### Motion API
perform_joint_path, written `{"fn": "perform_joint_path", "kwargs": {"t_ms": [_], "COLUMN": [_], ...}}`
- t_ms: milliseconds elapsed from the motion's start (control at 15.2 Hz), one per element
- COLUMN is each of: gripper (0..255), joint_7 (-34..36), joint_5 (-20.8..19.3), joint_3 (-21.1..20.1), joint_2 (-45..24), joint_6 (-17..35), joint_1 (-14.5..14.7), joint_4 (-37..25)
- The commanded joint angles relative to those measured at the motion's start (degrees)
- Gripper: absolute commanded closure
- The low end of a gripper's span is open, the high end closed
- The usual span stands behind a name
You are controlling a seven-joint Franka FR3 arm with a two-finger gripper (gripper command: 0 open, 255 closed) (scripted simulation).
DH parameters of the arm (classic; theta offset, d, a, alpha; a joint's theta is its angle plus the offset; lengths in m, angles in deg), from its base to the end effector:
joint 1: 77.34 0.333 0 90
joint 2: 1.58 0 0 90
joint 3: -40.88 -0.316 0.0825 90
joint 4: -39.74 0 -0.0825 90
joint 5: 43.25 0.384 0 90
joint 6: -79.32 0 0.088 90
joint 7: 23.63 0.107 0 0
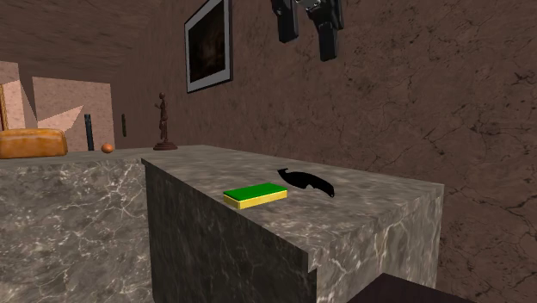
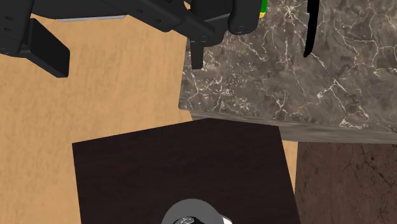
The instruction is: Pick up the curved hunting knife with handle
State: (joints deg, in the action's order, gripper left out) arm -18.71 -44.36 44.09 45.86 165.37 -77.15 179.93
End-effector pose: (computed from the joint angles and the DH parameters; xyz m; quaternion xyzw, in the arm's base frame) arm 0.2851 -0.0212 0.5545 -0.9965 0.0590 0.0591 0.0094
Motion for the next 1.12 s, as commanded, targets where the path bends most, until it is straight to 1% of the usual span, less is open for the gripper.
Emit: {"fn": "perform_joint_path", "kwargs": {"t_ms": [0,528,792,1056], "gripper": [0,0,0,0], "joint_7": [0.0,-5.3,-7.86,-10.57], "joint_5": [0.0,-5.62,-7.65,-8.78], "joint_3": [0.0,7.45,11.29,15.15], "joint_2": [0.0,-7.91,-13.66,-20.44], "joint_6": [0.0,12.74,19.32,25.79], "joint_1": [0.0,-3.84,-5.46,-6.69], "joint_4": [0.0,3.9,4.14,3.2]}}
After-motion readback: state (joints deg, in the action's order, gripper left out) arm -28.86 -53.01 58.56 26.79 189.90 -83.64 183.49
